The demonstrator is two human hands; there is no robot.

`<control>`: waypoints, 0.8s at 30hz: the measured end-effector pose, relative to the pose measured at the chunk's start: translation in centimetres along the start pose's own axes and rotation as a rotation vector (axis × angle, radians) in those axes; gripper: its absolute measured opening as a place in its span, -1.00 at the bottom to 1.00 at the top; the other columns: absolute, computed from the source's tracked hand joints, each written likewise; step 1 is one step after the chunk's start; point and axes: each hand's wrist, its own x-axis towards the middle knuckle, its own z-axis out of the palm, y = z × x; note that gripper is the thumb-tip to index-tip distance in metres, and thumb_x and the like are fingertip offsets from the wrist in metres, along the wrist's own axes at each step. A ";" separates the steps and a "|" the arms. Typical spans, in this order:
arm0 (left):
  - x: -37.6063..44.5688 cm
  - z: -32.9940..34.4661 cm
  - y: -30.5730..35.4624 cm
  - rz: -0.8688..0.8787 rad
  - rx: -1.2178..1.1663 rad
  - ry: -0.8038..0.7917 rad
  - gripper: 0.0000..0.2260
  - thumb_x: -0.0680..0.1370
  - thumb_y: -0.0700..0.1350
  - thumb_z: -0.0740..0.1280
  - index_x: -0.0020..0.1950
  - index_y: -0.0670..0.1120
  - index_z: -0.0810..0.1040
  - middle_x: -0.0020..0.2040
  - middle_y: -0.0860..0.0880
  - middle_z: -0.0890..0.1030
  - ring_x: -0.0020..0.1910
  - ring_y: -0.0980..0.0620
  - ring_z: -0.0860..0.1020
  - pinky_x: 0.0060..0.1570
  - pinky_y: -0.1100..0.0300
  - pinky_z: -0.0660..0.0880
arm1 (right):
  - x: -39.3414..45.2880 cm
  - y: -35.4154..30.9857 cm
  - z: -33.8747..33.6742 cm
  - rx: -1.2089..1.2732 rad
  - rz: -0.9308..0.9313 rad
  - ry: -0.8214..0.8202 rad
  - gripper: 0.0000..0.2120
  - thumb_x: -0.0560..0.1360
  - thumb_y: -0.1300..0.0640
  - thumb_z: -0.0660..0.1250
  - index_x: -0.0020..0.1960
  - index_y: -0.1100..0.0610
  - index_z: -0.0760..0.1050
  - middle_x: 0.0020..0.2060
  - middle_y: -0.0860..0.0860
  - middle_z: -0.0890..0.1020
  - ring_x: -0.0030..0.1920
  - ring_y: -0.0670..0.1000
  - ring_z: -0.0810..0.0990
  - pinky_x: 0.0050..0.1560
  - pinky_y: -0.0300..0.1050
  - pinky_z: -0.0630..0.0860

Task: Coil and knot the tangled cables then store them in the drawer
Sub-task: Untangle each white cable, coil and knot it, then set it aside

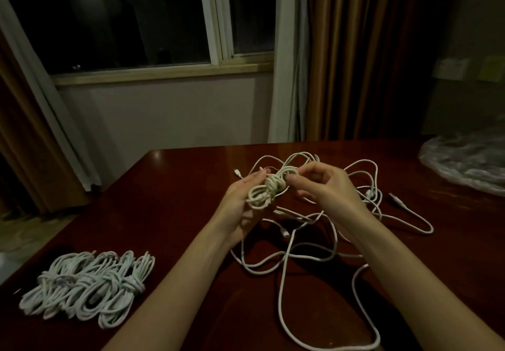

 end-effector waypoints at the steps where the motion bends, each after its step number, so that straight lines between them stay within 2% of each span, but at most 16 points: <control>1: -0.1 -0.3 0.2 -0.012 0.023 -0.048 -0.71 0.54 -0.08 0.33 0.16 -0.25 0.51 -0.18 -0.10 0.66 -0.29 0.11 0.61 -0.35 0.32 0.51 | 0.0 -0.1 -0.3 -0.004 -0.005 0.030 -0.93 0.42 0.24 0.45 -0.18 0.16 0.57 -0.31 -0.04 0.65 -0.30 -0.18 0.60 -0.28 -0.39 0.49; 3: -0.2 -0.6 0.5 0.003 0.136 -0.109 -0.71 0.50 -0.10 0.38 0.14 -0.24 0.56 -0.01 -0.12 0.66 -0.07 0.03 0.64 -0.16 0.24 0.56 | 0.1 -0.1 -1.1 -0.034 -0.018 0.084 -0.93 0.42 0.25 0.45 -0.19 0.14 0.58 -0.31 -0.04 0.66 -0.32 -0.19 0.60 -0.29 -0.40 0.49; 4: -0.2 -0.6 0.6 0.020 0.203 -0.120 -0.76 0.48 -0.13 0.42 0.09 -0.21 0.60 -0.01 -0.11 0.67 -0.03 0.02 0.65 -0.12 0.23 0.56 | 0.1 -0.1 -1.4 -0.057 -0.025 0.107 -0.92 0.42 0.26 0.46 -0.20 0.14 0.58 -0.30 -0.01 0.66 -0.34 -0.19 0.59 -0.30 -0.39 0.50; 7: -0.2 -0.4 0.1 0.137 0.470 -0.069 -0.82 0.37 -0.15 0.46 -0.05 -0.11 0.63 -0.03 -0.09 0.69 -0.02 0.00 0.66 -0.03 0.19 0.58 | 0.0 0.1 -1.7 -0.136 -0.056 0.139 -0.94 0.42 0.26 0.47 -0.18 0.17 0.59 -0.28 0.05 0.65 -0.39 -0.21 0.58 -0.32 -0.40 0.49; 10: -0.3 -0.4 -0.1 0.275 0.591 -0.042 -0.84 0.43 -0.29 0.46 -0.04 -0.08 0.61 -0.10 0.02 0.69 -0.06 0.08 0.66 -0.08 0.25 0.57 | -0.1 0.1 -1.0 -0.143 -0.087 0.155 -0.92 0.41 0.23 0.48 -0.14 0.18 0.59 -0.27 0.06 0.66 -0.35 -0.19 0.61 -0.32 -0.38 0.49; 12: -0.3 -0.5 -0.1 0.367 0.711 -0.012 -0.83 0.45 -0.29 0.46 -0.04 -0.05 0.62 -0.11 0.06 0.69 -0.04 0.12 0.66 -0.05 0.28 0.55 | -0.2 0.1 -0.7 -0.111 -0.100 0.176 -0.88 0.41 0.23 0.49 -0.15 0.17 0.55 -0.28 0.04 0.65 -0.34 -0.17 0.61 -0.32 -0.37 0.50; 15: -0.4 -0.4 -0.4 0.452 0.754 0.037 -0.79 0.44 -0.27 0.48 -0.01 0.00 0.62 -0.08 0.06 0.69 -0.03 0.13 0.66 -0.02 0.26 0.57 | -0.3 0.1 -0.4 -0.039 -0.097 0.176 -0.86 0.41 0.23 0.48 -0.15 0.17 0.51 -0.24 0.06 0.67 -0.28 -0.12 0.65 -0.29 -0.35 0.52; 18: -0.4 -0.5 -0.5 0.503 0.748 0.106 -0.78 0.44 -0.25 0.49 0.03 -0.03 0.64 -0.06 0.03 0.70 -0.03 0.12 0.67 -0.02 0.27 0.57 | -0.3 0.3 -0.3 -0.054 -0.082 0.063 -0.96 0.44 0.22 0.45 -0.13 0.13 0.60 -0.15 0.08 0.69 -0.10 -0.02 0.68 -0.11 -0.21 0.59; 20: -0.3 -0.7 -0.4 0.533 0.766 0.157 -0.81 0.44 -0.22 0.49 0.03 -0.06 0.66 -0.06 0.05 0.71 -0.02 0.15 0.66 0.00 0.28 0.57 | -0.4 0.6 -0.2 -0.121 -0.089 -0.003 -0.93 0.47 0.21 0.42 -0.08 0.08 0.64 -0.09 0.03 0.70 -0.02 -0.03 0.67 0.01 -0.15 0.59; 24: -0.2 -1.0 -0.4 0.571 0.809 0.227 -0.86 0.45 -0.21 0.49 -0.02 -0.04 0.69 -0.10 0.07 0.71 -0.04 0.17 0.66 0.00 0.29 0.55 | -0.5 0.7 -0.3 -0.113 -0.120 -0.024 -0.80 0.46 0.29 0.42 0.03 0.08 0.62 -0.04 -0.01 0.71 0.01 -0.09 0.67 0.02 -0.25 0.58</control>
